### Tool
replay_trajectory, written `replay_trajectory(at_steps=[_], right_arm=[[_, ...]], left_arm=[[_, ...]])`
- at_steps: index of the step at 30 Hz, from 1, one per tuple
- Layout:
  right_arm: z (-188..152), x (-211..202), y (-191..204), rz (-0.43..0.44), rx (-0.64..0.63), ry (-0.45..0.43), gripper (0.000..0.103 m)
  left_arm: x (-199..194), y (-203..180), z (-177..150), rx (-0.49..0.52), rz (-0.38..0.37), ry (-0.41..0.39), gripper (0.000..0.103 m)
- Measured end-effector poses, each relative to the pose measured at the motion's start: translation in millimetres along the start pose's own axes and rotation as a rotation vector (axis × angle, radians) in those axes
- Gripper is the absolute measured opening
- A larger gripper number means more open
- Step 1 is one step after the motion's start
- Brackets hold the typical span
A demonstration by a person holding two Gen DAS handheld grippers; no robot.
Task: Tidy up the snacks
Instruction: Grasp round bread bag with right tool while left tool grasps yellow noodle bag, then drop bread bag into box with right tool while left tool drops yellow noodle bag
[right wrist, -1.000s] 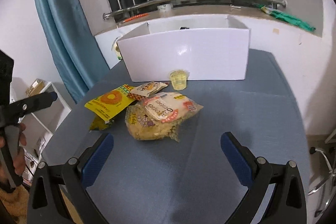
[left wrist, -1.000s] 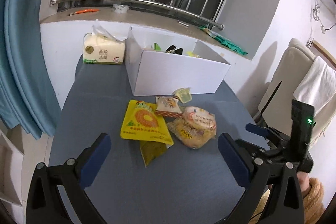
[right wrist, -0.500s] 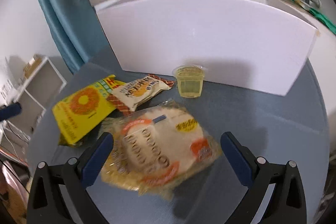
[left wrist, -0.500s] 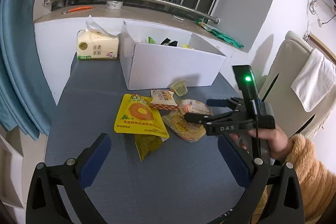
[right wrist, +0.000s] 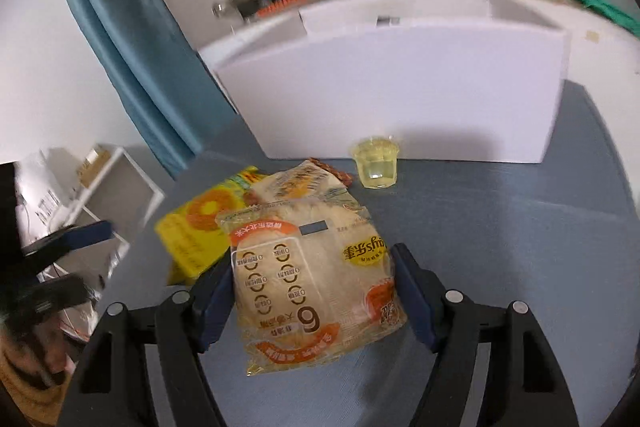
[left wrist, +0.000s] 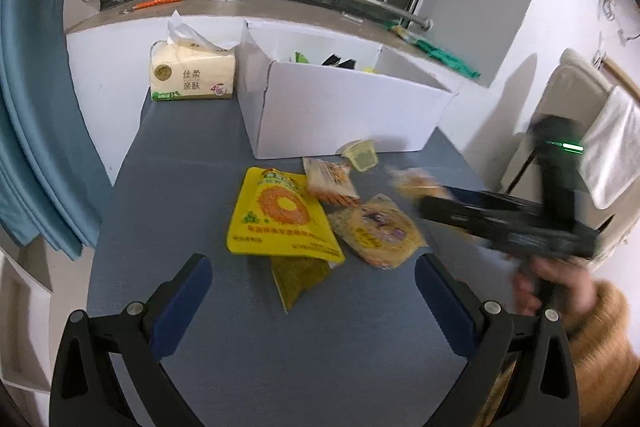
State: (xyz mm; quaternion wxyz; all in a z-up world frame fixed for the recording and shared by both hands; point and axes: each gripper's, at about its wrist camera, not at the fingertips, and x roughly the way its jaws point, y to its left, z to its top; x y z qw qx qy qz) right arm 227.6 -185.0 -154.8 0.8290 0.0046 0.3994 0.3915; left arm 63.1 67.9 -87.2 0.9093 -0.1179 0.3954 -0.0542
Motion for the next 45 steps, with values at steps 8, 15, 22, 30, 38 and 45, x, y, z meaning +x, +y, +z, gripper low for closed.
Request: replay_trajectory(at_steps=[8, 15, 22, 30, 38, 45], right_arm=[[-30, -68, 23, 0.035, 0.035, -0.135, 0.077], [-48, -85, 22, 0.001, 0.043, -0.133, 0.077], [-52, -75, 13, 0.001, 0.077, -0.129, 0.077], [-50, -73, 18, 0.002, 0.063, -0.132, 0.077], [-21, -78, 26, -0.02, 0.03, -0.18, 0.077], [70, -93, 13, -0.105, -0.007, -0.29, 0.077]], left_arm=[[71, -5, 32, 0.093, 0.105, 0.157, 0.103], [121, -5, 43, 0.173, 0.166, 0.259, 0.101], [123, 14, 51, 0.124, 0.107, 0.265, 0.048], [65, 23, 48, 0.057, 0.053, 0.114, 0.045], [6, -3, 81, 0.066, -0.052, -0.043, 0.045], [13, -21, 151, 0.053, -0.106, -0.131, 0.045]])
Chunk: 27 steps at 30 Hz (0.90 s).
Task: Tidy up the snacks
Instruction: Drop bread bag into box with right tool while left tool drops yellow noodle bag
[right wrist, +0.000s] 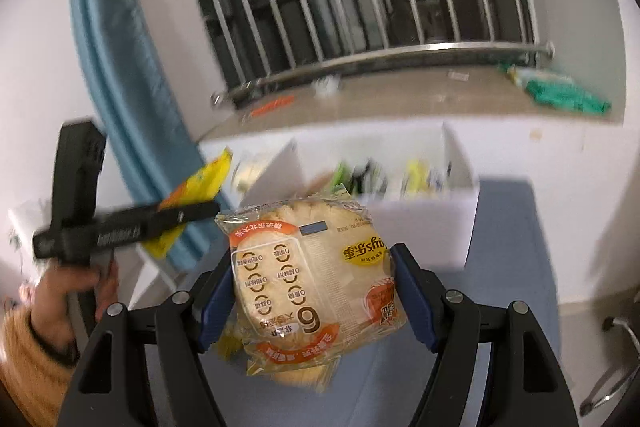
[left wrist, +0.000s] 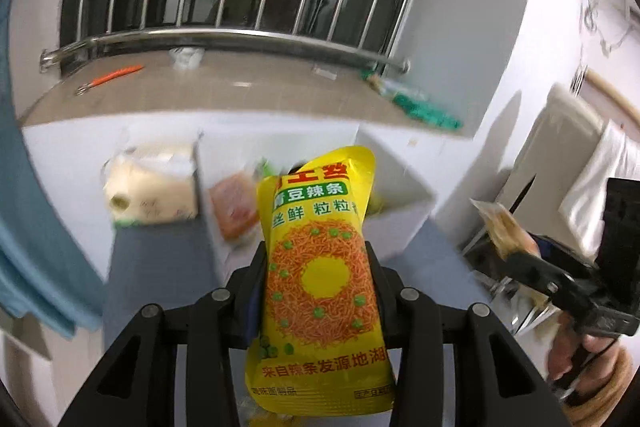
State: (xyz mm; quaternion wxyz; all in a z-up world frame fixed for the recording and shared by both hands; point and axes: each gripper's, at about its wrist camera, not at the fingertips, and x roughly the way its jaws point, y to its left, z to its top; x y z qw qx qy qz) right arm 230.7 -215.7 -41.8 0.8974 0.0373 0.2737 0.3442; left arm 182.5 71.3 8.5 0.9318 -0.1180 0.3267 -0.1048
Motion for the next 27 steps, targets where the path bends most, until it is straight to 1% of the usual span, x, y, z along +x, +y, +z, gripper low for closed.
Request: replay_trajectory(at_steps=[1, 2, 3, 4, 6, 8, 11, 13, 14, 15, 16, 17, 18, 19, 20, 21, 22, 25, 27], right_arm=[[13, 5, -4, -0.008, 0.01, -0.009, 0.077], [24, 10, -8, -0.031, 0.02, -0.011, 0.077], [37, 17, -11, -0.081, 0.025, -0.011, 0.077], [48, 23, -13, -0.113, 0.017, -0.012, 0.077], [68, 39, -17, -0.121, -0.006, -0.013, 0.077], [83, 58, -25, -0.136, 0.0, 0.018, 0.077], [100, 84, -42, -0.167, 0.025, 0.05, 0.077], [105, 93, -52, -0.175, 0.029, 0.065, 0.077], [108, 101, -55, -0.167, 0.029, 0.079, 0.08], [111, 107, -58, -0.161, 0.034, 0.094, 0.086], [113, 113, -61, -0.172, 0.039, 0.107, 0.102], [115, 116, -62, -0.192, 0.037, 0.112, 0.103], [115, 116, -63, -0.219, 0.031, 0.104, 0.103], [114, 114, -64, -0.23, 0.032, 0.093, 0.103], [113, 111, -64, -0.219, 0.037, 0.082, 0.103], [112, 109, -64, -0.188, 0.045, 0.082, 0.103], [110, 108, -64, -0.18, 0.044, 0.086, 0.103], [106, 103, -59, -0.209, 0.009, 0.077, 0.103], [104, 97, -55, -0.202, 0.005, 0.063, 0.103]], left_arm=[[7, -2, 12, -0.001, -0.014, -0.002, 0.046], [13, -2, 22, -0.003, -0.011, -0.004, 0.046], [15, 0, 32, -0.008, 0.002, -0.009, 0.046], [24, 1, 45, -0.016, 0.015, -0.014, 0.046], [39, 4, 61, -0.036, 0.025, -0.014, 0.046], [55, 9, 76, -0.043, 0.052, -0.001, 0.046], [76, 17, 86, -0.044, 0.085, 0.013, 0.046], [87, 22, 90, -0.041, 0.118, 0.037, 0.057], [90, 25, 88, -0.041, 0.129, 0.052, 0.083], [95, 28, 88, -0.044, 0.144, 0.064, 0.101], [98, 31, 88, -0.043, 0.165, 0.055, 0.103], [98, 31, 86, -0.034, 0.181, 0.06, 0.103], [101, 33, 85, -0.016, 0.216, 0.082, 0.103], [101, 34, 82, -0.003, 0.23, 0.084, 0.103], [99, 35, 79, 0.006, 0.225, 0.078, 0.103], [96, 35, 78, 0.005, 0.213, 0.075, 0.103], [94, 37, 77, 0.0, 0.202, 0.073, 0.103], [83, 37, 74, 0.006, 0.207, 0.06, 0.103], [74, 35, 75, 0.017, 0.201, 0.044, 0.103]])
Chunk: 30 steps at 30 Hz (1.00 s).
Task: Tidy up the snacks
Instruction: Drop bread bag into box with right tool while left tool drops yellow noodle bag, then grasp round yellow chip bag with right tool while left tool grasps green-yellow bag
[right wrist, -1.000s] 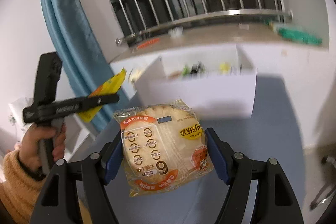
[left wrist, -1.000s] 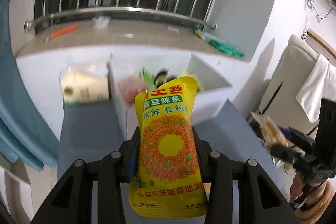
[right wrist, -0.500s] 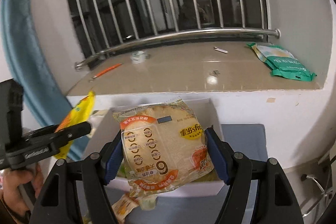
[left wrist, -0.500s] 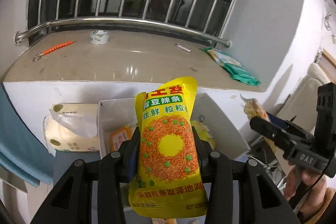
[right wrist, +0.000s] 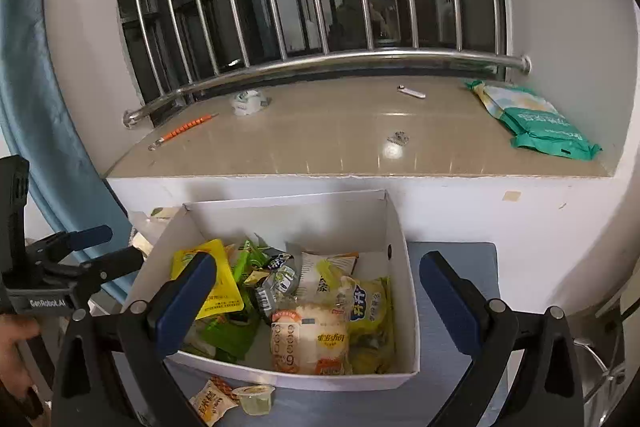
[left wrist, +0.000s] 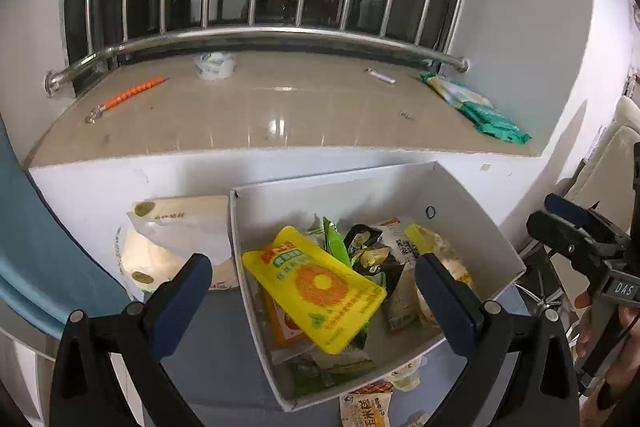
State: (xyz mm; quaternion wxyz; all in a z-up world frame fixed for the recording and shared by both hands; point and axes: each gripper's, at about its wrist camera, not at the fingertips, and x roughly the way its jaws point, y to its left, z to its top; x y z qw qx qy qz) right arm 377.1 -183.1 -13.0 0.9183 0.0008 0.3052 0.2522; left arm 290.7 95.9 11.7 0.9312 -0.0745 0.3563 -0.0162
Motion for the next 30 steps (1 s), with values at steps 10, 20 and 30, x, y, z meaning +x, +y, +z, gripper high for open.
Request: replay_trajectory(at_steps=[10, 20, 30], right_arm=[[-38, -70, 21, 0.133, -0.057, -0.093, 0.103], [-140, -116, 48, 0.191, -0.084, -0.055, 0.103], [-240, -95, 70, 0.115, -0.079, 0.13, 0.103]], left_arm=[[-88, -10, -51, 0.042, -0.055, -0.123, 0.103], [-132, -10, -151, -0.03, -0.119, -0.104, 0.103], [-150, -5, -222, -0.092, -0.116, -0.039, 0.103]])
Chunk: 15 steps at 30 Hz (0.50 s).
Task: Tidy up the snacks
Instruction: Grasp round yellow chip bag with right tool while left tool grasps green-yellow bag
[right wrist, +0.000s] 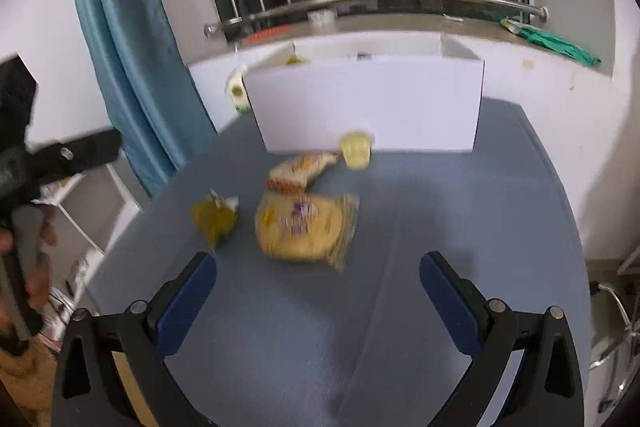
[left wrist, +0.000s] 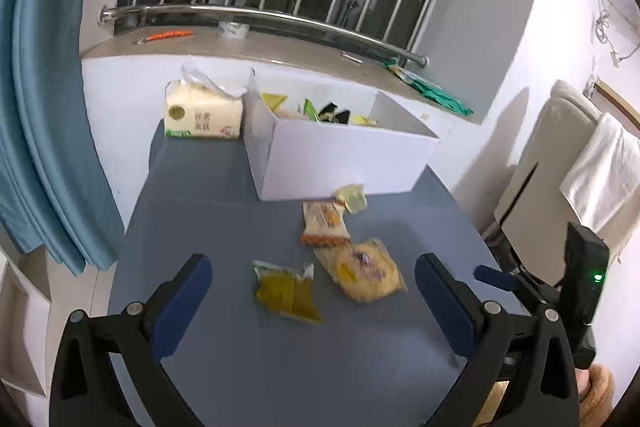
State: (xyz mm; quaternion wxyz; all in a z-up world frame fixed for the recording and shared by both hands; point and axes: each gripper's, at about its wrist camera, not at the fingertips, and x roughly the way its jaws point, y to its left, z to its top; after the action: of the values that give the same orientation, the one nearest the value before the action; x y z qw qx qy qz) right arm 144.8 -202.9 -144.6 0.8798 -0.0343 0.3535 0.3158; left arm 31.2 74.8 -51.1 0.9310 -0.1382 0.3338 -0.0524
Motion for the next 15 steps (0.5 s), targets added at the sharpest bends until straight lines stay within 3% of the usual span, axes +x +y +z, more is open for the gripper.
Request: replay_trajectory(at_steps=[8, 15], right_arm=[[6, 21, 13, -0.005, -0.043, 0.024, 0.103], [22, 80, 25, 0.001, -0.088, 0.126, 0.103]], left_arm=[[-2, -2, -18, 0.011, 0.003, 0.027, 0.103], [3, 1, -22, 0.007, -0.005, 0.047, 0.103]])
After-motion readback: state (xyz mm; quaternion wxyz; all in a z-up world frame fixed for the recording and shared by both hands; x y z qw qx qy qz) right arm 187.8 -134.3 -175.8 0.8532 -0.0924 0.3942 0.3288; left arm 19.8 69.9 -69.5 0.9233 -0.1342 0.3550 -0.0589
